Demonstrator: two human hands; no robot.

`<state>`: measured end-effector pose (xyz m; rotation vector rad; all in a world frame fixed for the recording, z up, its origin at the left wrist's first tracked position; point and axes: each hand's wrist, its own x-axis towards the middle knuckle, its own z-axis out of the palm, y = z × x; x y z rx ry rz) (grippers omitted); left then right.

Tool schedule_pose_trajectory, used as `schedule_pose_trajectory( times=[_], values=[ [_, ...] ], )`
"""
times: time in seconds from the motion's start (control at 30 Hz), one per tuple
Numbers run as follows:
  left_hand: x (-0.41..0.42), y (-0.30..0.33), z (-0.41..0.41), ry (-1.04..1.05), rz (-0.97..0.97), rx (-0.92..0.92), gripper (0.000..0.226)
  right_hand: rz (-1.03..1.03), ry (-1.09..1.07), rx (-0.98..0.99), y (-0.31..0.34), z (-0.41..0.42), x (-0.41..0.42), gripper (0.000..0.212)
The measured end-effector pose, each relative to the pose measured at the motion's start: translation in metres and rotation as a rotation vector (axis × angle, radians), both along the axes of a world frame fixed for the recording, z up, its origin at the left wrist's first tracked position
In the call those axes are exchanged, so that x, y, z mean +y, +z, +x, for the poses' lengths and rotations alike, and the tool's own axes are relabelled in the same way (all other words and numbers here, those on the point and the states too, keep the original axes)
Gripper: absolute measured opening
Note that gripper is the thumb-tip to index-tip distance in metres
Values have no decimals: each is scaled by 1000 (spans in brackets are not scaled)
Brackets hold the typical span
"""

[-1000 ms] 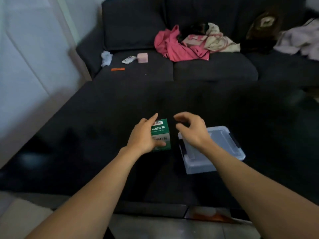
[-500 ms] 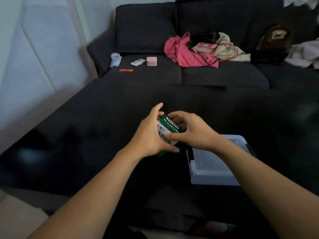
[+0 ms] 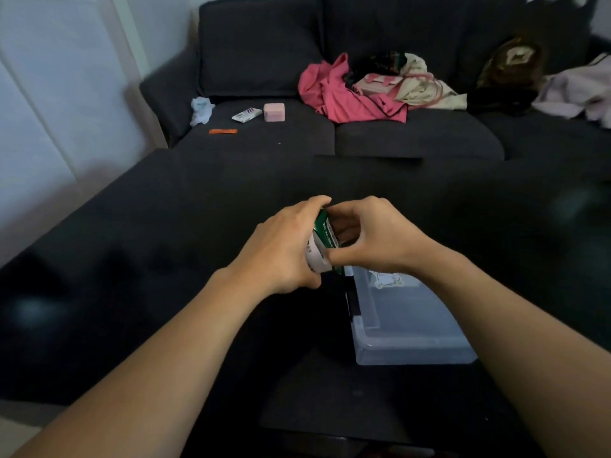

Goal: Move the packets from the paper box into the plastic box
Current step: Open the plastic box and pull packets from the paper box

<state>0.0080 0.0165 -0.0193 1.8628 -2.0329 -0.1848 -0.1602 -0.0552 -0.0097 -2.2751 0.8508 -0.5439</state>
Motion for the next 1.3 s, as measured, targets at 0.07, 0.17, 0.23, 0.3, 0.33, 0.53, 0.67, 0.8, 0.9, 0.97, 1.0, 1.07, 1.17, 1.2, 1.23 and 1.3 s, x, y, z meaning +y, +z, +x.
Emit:
schedule_pose_trajectory(
  times=[0.07,0.17,0.23,0.3,0.33,0.53,0.67,0.8,0.9,0.97,1.0,1.07,1.17,1.2,1.23,1.3],
  values=[
    [-1,-1,2,-3,10,30,127,103,22,-29,3,-2,-3,41],
    [3,-3,11,-13,21,127,130,190,-2,-69,7,-6,-7,36],
    [5,-7,19,-14,1,234,130,165,-115,-110,8,-5,-10,29],
    [8,-11,24,21,-32,355,126,90,-294,-211,6,1,-13,28],
    [9,-13,26,40,-47,411,123,18,-406,-272,5,6,-12,26],
    [17,-30,35,111,33,794,72,-27,-496,-360,-6,38,4,15],
    [13,-31,50,209,7,860,35,22,-255,-83,-13,41,13,30],
    [17,-32,57,144,50,793,38,28,-137,47,-13,40,18,52],
    [18,-31,54,168,51,745,45,-9,-165,41,-13,42,18,49],
    [17,-29,53,213,3,672,41,-15,-209,22,-13,41,17,41],
    [17,-27,53,232,-18,654,40,0,-228,-9,-13,40,16,36],
    [19,-26,51,235,-7,679,51,54,-259,-83,-16,39,14,31],
    [18,-27,47,242,-3,590,59,281,-327,-227,-17,34,14,42],
    [16,-26,47,268,-17,565,51,354,-344,-263,-17,33,14,43],
    [14,-25,47,306,-42,546,40,383,-350,-272,-17,34,12,40],
    [11,-25,52,400,-104,497,24,378,-324,-237,-19,35,12,30]
  ],
)
